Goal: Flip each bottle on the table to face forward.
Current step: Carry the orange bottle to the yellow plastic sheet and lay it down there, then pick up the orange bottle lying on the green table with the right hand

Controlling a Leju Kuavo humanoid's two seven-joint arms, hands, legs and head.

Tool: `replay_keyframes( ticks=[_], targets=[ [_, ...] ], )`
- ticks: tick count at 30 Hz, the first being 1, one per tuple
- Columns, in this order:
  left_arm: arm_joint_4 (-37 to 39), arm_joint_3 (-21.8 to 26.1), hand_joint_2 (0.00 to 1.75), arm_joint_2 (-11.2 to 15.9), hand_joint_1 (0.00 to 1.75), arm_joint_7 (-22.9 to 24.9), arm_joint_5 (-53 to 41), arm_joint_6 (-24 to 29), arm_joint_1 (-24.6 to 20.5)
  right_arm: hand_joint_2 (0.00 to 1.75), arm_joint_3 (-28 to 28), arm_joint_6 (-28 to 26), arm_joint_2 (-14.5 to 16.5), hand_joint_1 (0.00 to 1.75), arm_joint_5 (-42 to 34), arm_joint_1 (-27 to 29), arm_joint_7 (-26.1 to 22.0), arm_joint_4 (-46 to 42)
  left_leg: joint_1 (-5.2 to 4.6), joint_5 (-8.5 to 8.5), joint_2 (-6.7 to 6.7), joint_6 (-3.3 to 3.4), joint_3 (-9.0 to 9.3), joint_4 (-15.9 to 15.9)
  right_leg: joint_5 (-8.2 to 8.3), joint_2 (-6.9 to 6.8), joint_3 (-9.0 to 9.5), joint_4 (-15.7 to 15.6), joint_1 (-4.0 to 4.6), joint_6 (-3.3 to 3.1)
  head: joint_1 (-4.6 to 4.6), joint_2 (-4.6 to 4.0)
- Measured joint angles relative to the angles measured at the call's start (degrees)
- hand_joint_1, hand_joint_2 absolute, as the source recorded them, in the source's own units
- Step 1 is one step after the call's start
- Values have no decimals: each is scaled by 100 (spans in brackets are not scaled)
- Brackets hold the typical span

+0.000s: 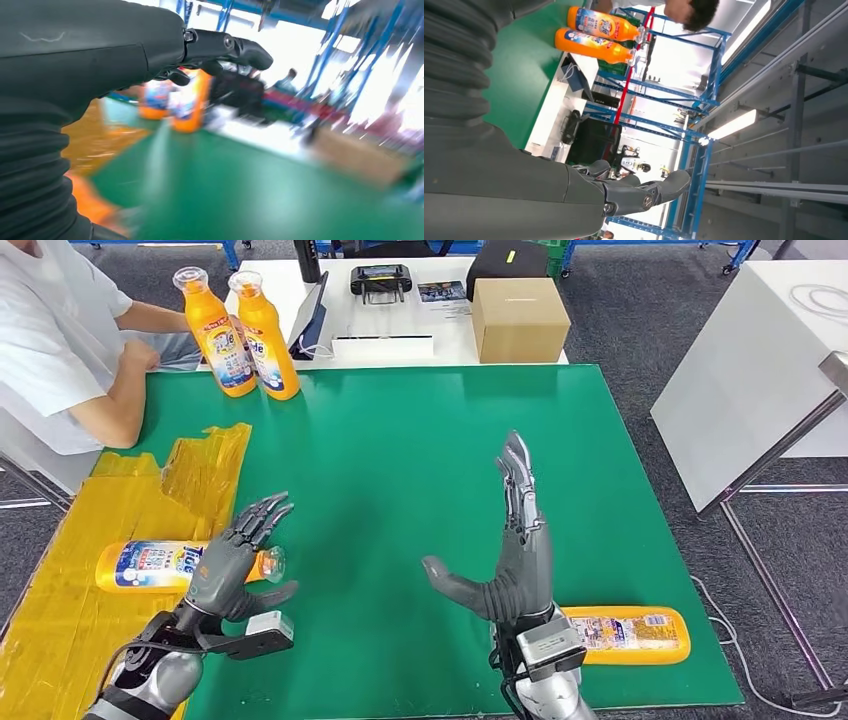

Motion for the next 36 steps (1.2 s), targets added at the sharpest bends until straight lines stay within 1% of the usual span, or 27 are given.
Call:
replay_keyframes(
  ticks=[5,9,12,16,19,21,24,30,36],
  targets=[
    [-760,182,175,-232,0,-345,535,-254,222,175,0,-39,9,0,45,7,2,7,2,1,2,-1,1,0,0,2,0,1,3,-1,-2,0],
    [-1183,310,175,-392,0,-527,1086,-647,368,175,22,-43,-2,0,318,3,105,36,4,1,1,-1,1,-1,0,0,2,1,5,-1,-2,0],
    [-1396,396,175,-502,0,-583,1467,-950,476,175,84,75,-66,0,936,-5,460,90,4,1,1,-1,1,-1,0,1,2,1,4,0,-2,0],
    [-1616,577,175,-684,0,-577,1869,-1288,733,175,197,530,-311,0,2053,34,1123,341,2,0,-1,0,0,-1,0,-1,1,0,2,0,-1,0],
    [-1700,705,175,-797,0,-526,1968,-1390,906,175,280,661,-531,0,2634,155,1345,578,0,-1,-4,1,-1,-1,-1,-5,1,-1,-1,1,-2,0],
    [-1709,775,175,-866,0,-488,2029,-1439,978,175,323,692,-683,0,2886,273,1420,705,0,-1,-3,1,-1,-1,-1,-4,1,-2,-1,1,-2,0],
    [-1709,849,175,-937,0,-469,2075,-1471,1030,175,365,696,-857,0,3023,416,1443,836,-1,-2,-3,1,-2,-1,0,-3,0,-2,0,1,-2,0],
    [-1706,896,175,-1045,0,-467,2189,-1585,1052,175,415,719,-1092,0,3340,540,1560,947,1,-1,-2,0,2,0,0,-3,1,-2,0,0,-2,0],
    [-1690,925,175,-1126,0,-467,2204,-1607,1052,175,434,711,-1300,0,3397,698,1561,953,0,-2,-1,1,1,0,0,-2,0,-2,0,1,-2,0]
  ],
)
